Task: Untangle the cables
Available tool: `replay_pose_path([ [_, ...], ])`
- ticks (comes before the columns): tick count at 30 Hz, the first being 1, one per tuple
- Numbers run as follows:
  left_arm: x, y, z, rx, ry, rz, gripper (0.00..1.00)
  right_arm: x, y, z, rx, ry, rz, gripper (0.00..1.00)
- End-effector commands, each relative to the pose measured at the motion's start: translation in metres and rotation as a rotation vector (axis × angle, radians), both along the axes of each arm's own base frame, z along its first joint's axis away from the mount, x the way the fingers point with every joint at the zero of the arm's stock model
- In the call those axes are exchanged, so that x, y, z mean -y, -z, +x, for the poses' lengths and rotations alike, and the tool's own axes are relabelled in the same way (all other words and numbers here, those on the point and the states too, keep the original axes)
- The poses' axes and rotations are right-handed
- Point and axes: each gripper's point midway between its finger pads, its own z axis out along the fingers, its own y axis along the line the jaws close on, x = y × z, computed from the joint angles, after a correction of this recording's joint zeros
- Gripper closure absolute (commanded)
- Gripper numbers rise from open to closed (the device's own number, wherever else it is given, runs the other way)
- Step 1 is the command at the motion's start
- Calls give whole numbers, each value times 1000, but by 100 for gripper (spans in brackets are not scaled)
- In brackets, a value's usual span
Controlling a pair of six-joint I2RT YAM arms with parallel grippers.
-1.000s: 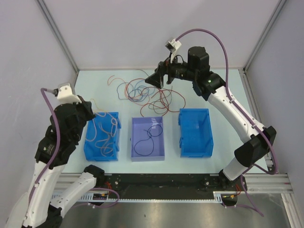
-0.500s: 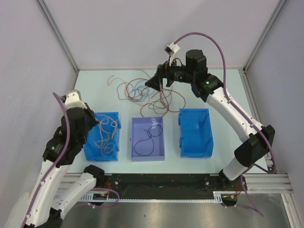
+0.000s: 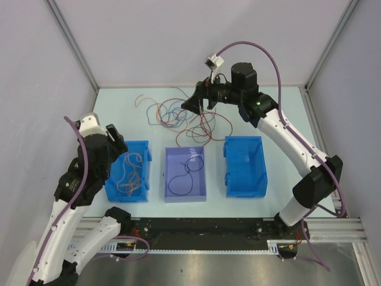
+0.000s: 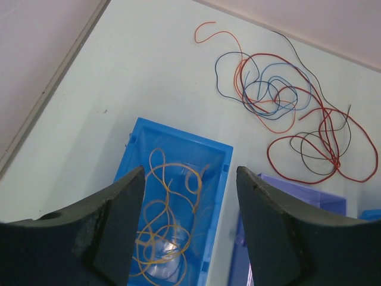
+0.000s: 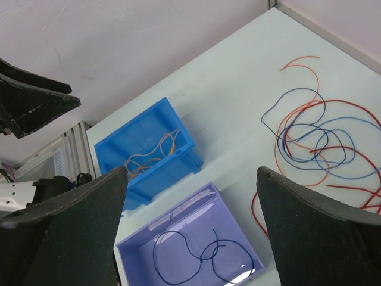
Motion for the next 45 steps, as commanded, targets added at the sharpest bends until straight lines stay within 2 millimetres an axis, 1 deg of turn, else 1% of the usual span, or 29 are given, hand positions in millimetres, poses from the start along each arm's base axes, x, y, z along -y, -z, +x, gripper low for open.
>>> replay_pose_path([
  [1, -5, -10, 0, 41, -24, -9, 31, -7, -9, 4, 31, -3, 24, 6],
  [6, -2, -9, 2, 44, -12, -4, 29, -10, -7, 5, 26, -1, 20, 6],
  [9, 0, -6, 4, 41, 2, -5, 28, -13, 0, 9, 12, 4, 6, 6],
  [10, 3, -3, 5, 36, 15, -5, 28, -13, -1, 10, 14, 8, 4, 6],
  [12, 4, 0, 7, 33, 21, -4, 27, -17, 8, 14, -3, 22, -19, 6],
  [13, 6, 2, 9, 33, 28, -4, 27, -18, 6, 16, 10, 29, -25, 6],
  [14, 9, 4, 10, 28, 43, -7, 27, -19, 15, 21, -7, 56, -52, 6],
  [15, 12, 6, 12, 22, 51, -9, 27, -21, 18, 22, -4, 66, -65, 6],
  [17, 17, 3, 16, 29, 72, -21, 27, -21, 24, 32, -2, 123, -105, 6],
  [18, 24, 5, 20, 16, 96, -26, 26, -24, 34, 37, -13, 139, -128, 7],
  [19, 28, 0, 25, 26, 110, -35, 25, -24, 40, 41, -19, 164, -147, 7],
  [20, 32, 0, 28, 21, 125, -37, 25, -19, 42, 51, -24, 230, -172, 7],
  [21, 39, 4, 34, -1, 145, -37, 24, -20, 55, 59, -44, 259, -199, 8],
  [23, 43, -3, 43, 10, 162, -31, 22, -9, 67, 74, -79, 365, -245, 8],
  [24, 47, 2, 50, -13, 170, -20, 20, -5, 73, 79, -93, 396, -261, 8],
  [25, 50, -5, 55, 0, 172, -22, 18, -3, 87, 86, -124, 423, -285, 8],
  [27, 55, -5, 64, -9, 184, -19, 14, 5, 101, 90, -189, 459, -308, 9],
  [28, 63, -5, 73, -21, 202, -22, 13, 8, 113, 95, -220, 470, -321, 9],
  [29, 66, -5, 77, -26, 211, -23, 12, 10, 122, 94, -255, 466, -333, 9],
  [31, 76, -2, 89, -44, 236, -31, 11, 11, 142, 96, -323, 470, -347, 10],
  [33, 81, 1, 96, -50, 249, -39, 11, 11, 156, 95, -374, 455, -359, 11],
  [34, 85, 6, 98, -66, 261, -41, 11, 11, 162, 93, -391, 447, -373, 12],
  [35, 87, 9, 100, -73, 265, -43, 11, 7, 173, 92, -410, 432, -389, 12],
  [37, 88, 20, 100, -92, 273, -42, 11, 6, 183, 91, -427, 421, -412, 13],
  [38, 90, 25, 99, -101, 280, -43, 11, 3, 193, 89, -440, 410, -426, 13],
  [39, 90, 29, 99, -104, 283, -38, 11, 1, 197, 89, -444, 405, -430, 13],
  [42, 85, 60, 93, -170, 274, -11, 11, -5, 212, 87, -469, 381, -447, 14],
  [43, 84, 66, 92, -184, 271, -5, 11, -7, 211, 86, -471, 373, -445, 14],
  [45, 81, 79, 90, -210, 266, 3, 11, -12, 220, 86, -481, 364, -459, 14],
])
